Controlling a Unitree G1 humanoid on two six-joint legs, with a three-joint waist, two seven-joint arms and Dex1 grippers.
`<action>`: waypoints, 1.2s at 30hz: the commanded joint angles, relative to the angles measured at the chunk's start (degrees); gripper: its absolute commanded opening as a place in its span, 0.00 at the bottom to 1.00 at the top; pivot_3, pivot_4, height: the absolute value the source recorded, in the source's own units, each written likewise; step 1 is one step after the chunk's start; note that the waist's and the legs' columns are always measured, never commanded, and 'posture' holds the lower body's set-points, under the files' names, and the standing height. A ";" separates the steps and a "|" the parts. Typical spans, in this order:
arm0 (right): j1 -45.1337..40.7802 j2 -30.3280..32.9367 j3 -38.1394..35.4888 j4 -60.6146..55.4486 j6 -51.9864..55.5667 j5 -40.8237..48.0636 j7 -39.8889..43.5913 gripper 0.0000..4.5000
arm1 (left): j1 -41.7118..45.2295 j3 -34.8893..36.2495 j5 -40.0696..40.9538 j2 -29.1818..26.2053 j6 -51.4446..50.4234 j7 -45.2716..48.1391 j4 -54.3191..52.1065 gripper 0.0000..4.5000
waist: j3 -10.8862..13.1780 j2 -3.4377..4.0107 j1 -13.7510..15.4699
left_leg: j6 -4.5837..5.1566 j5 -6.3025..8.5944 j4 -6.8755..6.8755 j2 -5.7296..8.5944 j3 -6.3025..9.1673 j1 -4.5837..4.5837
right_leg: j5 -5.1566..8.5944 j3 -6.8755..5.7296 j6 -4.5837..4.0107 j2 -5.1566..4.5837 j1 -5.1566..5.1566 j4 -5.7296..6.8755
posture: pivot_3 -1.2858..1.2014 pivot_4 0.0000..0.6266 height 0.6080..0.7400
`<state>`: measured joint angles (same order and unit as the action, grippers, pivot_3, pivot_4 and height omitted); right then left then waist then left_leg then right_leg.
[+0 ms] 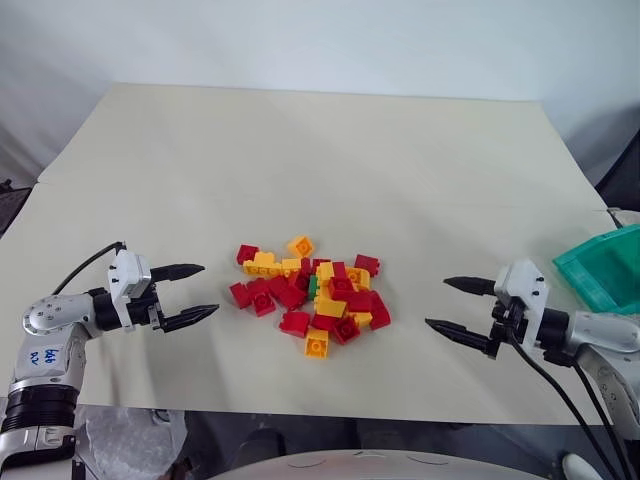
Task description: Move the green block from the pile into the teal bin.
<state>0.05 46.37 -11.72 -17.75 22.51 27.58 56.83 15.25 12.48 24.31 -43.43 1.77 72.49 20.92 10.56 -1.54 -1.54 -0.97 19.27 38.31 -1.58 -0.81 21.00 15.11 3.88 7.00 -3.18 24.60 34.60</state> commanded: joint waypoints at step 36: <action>-30.84 -28.27 34.37 -2.77 31.64 6.30 -34.88 0.00 | 4.55 -0.53 5.68 2.89 -3.65 9.63 -3.83 1.00 | -0.02 -0.02 -0.18 | -0.10 -0.11 0.24 0.06 0.22 0.31 | 0.10 -0.53 -0.18 -0.21 0.42 0.48 | 0.52 0.24 1.00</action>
<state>-30.35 18.50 21.63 -21.79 56.33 36.32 21.13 19.62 11.63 29.70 -40.58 -2.50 82.06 17.18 10.54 -1.56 -1.72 -1.07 19.16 38.55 -1.52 -0.61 21.31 15.21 3.35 6.82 -3.38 25.03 35.09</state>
